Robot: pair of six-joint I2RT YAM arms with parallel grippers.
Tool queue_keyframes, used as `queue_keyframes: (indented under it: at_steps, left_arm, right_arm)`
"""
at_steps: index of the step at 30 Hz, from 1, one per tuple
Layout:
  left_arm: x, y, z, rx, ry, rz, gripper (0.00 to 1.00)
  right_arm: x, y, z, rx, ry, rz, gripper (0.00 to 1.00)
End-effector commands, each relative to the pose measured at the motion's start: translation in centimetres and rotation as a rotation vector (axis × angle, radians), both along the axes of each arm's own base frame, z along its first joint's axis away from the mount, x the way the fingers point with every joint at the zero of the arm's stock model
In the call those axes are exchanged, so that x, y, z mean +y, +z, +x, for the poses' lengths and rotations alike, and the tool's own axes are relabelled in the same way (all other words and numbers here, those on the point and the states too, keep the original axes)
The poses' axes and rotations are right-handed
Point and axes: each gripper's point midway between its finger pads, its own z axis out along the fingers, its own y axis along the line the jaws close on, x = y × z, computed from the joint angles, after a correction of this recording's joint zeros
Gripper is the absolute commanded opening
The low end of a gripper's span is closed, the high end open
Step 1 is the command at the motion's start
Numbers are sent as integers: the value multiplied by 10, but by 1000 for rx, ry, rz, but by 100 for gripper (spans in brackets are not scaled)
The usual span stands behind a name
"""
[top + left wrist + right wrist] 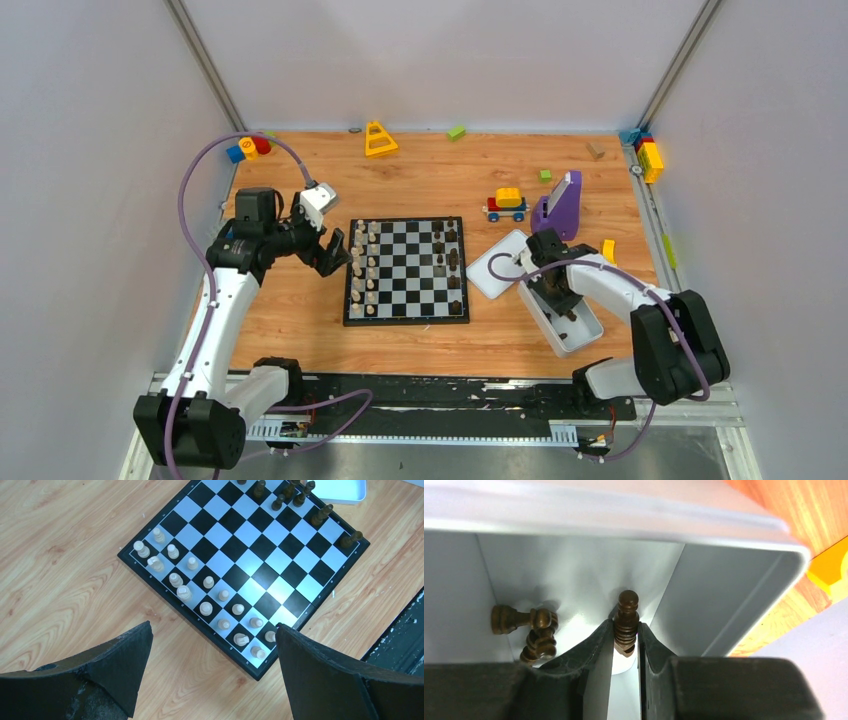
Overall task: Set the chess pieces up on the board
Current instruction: Pick up the chess piece from the storage box.
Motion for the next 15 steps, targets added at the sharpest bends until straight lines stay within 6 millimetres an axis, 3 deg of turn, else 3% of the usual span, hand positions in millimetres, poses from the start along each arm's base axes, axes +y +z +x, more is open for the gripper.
queue_keyframes:
  at_steps: [1,11,15]
  left_arm:
    - [0,12,3,-51,-19,5,100]
    - [-16,29,5,-64,-84,-84,100]
    - [-31,45,5,-67,-137,-175,99]
  right_arm:
    - [21,29,24,-85,-1,137,14]
    - [41,87,34,-173,44,308,10]
    - [61,116,38,-209,120,414,10]
